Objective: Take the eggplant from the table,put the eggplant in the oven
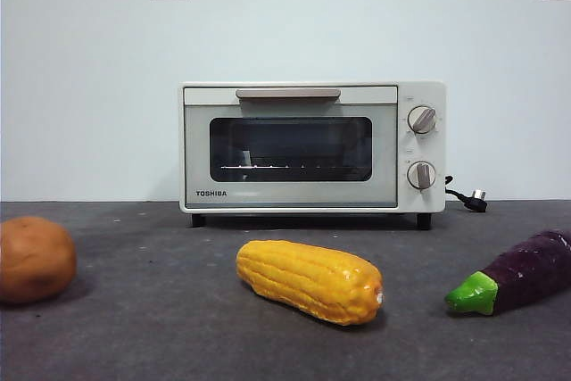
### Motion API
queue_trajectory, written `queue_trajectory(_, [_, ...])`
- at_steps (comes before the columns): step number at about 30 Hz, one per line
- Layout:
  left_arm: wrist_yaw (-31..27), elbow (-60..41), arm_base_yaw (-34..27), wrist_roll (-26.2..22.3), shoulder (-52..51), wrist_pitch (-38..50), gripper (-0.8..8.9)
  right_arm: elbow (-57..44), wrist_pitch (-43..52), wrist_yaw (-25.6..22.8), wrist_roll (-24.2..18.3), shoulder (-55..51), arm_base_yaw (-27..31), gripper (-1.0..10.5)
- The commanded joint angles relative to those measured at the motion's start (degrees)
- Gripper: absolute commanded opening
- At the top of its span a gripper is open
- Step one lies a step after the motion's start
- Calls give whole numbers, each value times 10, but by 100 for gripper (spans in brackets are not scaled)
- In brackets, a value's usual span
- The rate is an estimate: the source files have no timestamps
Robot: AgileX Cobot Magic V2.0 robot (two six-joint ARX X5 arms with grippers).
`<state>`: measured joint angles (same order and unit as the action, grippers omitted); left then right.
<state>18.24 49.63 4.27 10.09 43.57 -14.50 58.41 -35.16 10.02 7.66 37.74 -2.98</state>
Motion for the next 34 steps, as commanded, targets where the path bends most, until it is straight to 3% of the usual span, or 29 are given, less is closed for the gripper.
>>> queue_trajectory(1, [3,38,14,-18,18,-16,-6,56,-24,22,-20,45,0,-8])
queue_trajectory(11, [3,158,69,-48,78,-78,-6,202,-127,78,-54,151,-1,-8])
queue_trajectory(22, [17,177,93,-52,110,-78,-6,221,-129,134,-49,157,-1,13])
queue_trajectory(28, [17,177,108,-59,128,-78,-6,221,-124,167,-46,157,-1,285])
queue_trajectory(34, [17,177,121,-65,143,-77,-6,221,-126,170,-30,157,-1,499])
